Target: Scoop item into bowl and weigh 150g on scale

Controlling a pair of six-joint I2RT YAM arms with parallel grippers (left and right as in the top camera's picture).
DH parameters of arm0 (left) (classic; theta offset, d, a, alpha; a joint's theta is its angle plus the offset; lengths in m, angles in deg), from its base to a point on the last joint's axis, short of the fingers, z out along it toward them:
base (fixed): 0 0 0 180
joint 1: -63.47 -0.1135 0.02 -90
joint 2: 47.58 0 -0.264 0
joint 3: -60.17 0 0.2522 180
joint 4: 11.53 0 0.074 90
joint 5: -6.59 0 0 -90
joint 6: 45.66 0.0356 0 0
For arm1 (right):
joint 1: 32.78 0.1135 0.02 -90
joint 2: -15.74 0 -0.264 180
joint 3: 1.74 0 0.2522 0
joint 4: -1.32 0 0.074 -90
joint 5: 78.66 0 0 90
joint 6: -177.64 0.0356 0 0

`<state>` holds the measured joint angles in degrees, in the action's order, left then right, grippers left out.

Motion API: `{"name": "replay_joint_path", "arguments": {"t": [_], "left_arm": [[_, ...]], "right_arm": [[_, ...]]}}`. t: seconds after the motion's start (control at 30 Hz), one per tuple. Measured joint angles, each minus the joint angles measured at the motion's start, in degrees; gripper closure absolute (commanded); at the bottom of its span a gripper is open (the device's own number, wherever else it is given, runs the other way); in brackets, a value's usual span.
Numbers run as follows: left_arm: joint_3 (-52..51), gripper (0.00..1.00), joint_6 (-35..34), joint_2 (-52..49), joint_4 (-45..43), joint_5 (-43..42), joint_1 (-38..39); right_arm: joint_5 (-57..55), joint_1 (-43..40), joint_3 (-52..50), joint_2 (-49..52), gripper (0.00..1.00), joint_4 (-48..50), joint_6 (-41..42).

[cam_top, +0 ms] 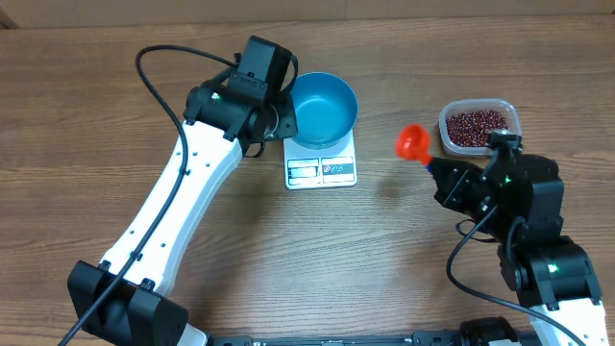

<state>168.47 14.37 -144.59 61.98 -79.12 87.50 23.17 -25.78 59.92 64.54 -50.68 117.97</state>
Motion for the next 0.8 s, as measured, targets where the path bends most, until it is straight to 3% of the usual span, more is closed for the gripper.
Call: {"name": "replay_joint_path", "arguments": {"t": [0.23,0.53,0.8], "left_arm": [[0.0,0.96,1.6,0.0,-0.8,-3.5,0.8],[-1.2,0.96,20.1,-0.3,-2.5,-3.9,7.3],[-11.7,0.96,27.6,-2.7,-13.6,-4.8,9.0]], "right_arm": [[-7.6,0.0,0.0,-0.5,0.96,-1.7,1.8],[-9.3,0.0,0.0,-0.5,0.96,-1.9,2.4],[-9.3,0.0,0.0,-0.5,0.97,-1.9,2.5]]}}
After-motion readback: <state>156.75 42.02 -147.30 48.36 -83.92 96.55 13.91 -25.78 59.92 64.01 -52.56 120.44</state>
